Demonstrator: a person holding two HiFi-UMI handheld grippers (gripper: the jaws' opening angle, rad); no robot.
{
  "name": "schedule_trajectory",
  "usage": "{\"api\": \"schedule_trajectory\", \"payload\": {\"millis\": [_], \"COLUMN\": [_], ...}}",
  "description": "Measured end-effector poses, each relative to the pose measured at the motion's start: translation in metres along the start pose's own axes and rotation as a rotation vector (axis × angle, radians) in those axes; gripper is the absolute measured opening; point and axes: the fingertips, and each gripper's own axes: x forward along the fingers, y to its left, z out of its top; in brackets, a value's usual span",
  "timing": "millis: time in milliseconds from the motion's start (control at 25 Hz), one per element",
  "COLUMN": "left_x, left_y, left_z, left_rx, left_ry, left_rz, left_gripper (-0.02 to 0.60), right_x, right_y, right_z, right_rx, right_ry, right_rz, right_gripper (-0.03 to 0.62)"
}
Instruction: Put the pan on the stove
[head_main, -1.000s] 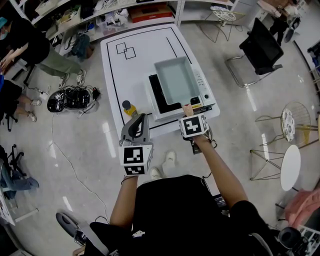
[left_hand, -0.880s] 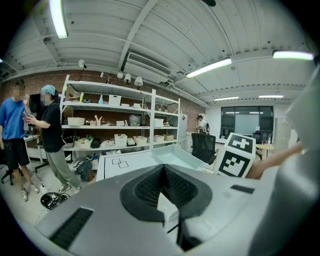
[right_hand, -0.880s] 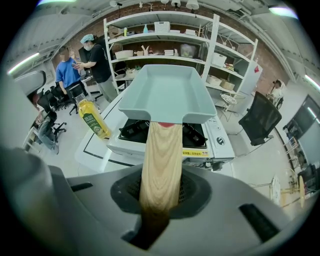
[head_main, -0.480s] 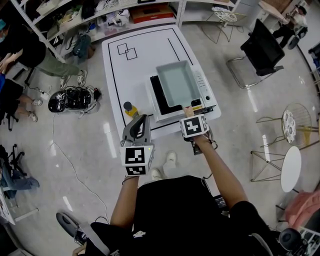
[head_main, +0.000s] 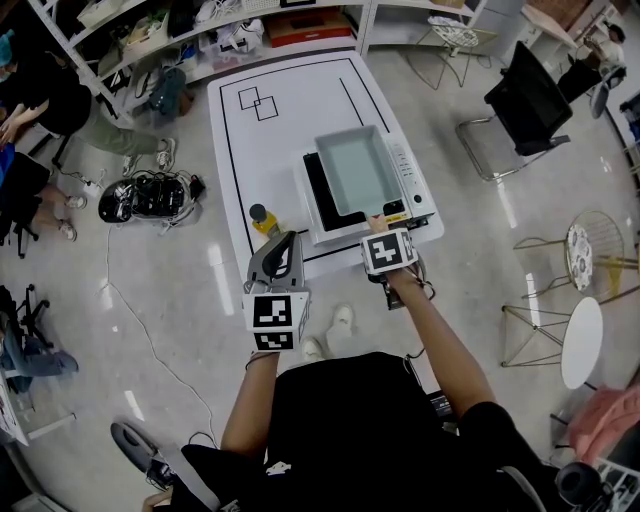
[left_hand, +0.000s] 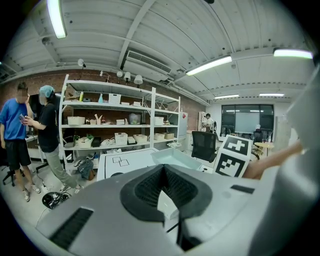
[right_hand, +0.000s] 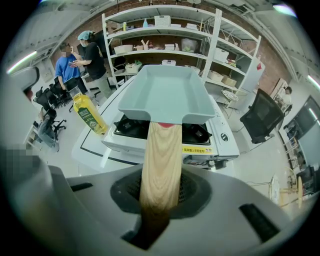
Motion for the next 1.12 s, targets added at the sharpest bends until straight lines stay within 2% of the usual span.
{"api": "schedule_trajectory", "payload": {"millis": [320,480,640,840,1120], "left_x": [0.001,0.004,0.005,0.006,0.008], "left_y": [0.0,0.0,0.004,0.004,0.003], "left_z": [-0.005,-0.007,-0.008,-0.009,-0.011], "left_rx": [-0.006,-0.008,-0.012,-0.018,-0.014], "left_ry": [0.008,0.014,0.018,0.021,0.029], "left_rz": [0.008,0.011,0.017,0.015,0.01], "left_gripper": [0.011,0.011,0.011,0.011,0.011], "right_x": [0.005,0.005,0.008,0.006,0.003], "right_y": [-0.001,-0.009,-0.002,-0.004,-0.003], "right_z": [-0.001,-0.009,0.001,-0.003,0.006], "right_rx": [0.002,0.016,-0.004,0.003,-0.01], "right_ry": [0.007,0.045,0.013,0.042,0.041], "right_rz": [0.008,-0.029,0.008,-0.01,0.008], "right_gripper": [0.057,0.057,0.057,0.058,0.069]}}
